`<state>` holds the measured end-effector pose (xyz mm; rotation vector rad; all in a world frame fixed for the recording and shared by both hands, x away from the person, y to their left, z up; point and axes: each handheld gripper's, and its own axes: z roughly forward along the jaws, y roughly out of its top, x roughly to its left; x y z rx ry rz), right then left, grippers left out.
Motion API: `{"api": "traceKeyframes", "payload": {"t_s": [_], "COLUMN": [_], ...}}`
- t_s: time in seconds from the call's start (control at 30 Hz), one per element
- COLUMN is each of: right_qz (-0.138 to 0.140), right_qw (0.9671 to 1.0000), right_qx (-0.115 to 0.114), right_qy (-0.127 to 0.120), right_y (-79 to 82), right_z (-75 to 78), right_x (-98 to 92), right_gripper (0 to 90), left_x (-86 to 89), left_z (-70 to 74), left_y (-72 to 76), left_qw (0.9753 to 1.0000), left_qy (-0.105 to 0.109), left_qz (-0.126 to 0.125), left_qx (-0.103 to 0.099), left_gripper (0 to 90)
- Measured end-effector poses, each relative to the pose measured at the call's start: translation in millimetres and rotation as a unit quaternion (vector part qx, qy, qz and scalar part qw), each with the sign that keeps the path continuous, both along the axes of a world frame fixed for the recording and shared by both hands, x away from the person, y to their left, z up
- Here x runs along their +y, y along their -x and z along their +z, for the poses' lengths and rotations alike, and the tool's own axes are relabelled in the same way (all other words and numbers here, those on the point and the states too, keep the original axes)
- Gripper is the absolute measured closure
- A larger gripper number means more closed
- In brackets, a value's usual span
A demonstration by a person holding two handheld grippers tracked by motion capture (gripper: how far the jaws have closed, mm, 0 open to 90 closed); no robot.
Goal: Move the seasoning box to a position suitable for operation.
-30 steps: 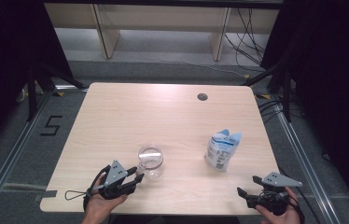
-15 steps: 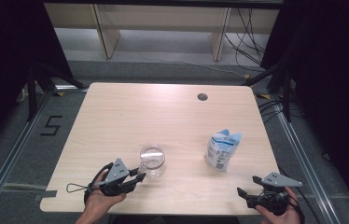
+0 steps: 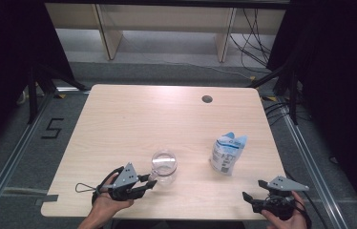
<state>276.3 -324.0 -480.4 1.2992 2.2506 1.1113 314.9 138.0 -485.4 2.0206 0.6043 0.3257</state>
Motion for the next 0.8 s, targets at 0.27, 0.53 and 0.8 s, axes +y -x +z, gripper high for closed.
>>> {"api": "traceKeyframes", "payload": {"t_s": [0.27,0.53,0.8], "right_qz": [0.008,-0.001,-0.001], "right_qw": [0.9999,1.0000,1.0000], "right_qx": [-0.014,-0.005,-0.005], "right_qy": [0.004,-0.001,0.000], "right_y": [-1.8,-0.1,-0.1], "right_z": [-0.9,-0.7,-0.6], "right_x": [-1.0,1.2,1.0], "right_gripper": [22.4,22.4,22.4], "left_x": [6.3,15.6,15.3], "left_z": [0.8,0.4,-2.0], "left_y": [-10.3,-18.2,-25.0], "left_qw": [0.9999,0.9994,0.9984], "left_qy": [-0.008,-0.023,-0.024], "left_qz": [0.006,0.026,0.051], "left_qx": [-0.001,-0.009,-0.005], "left_gripper": [72.0,71.9,72.3]}}
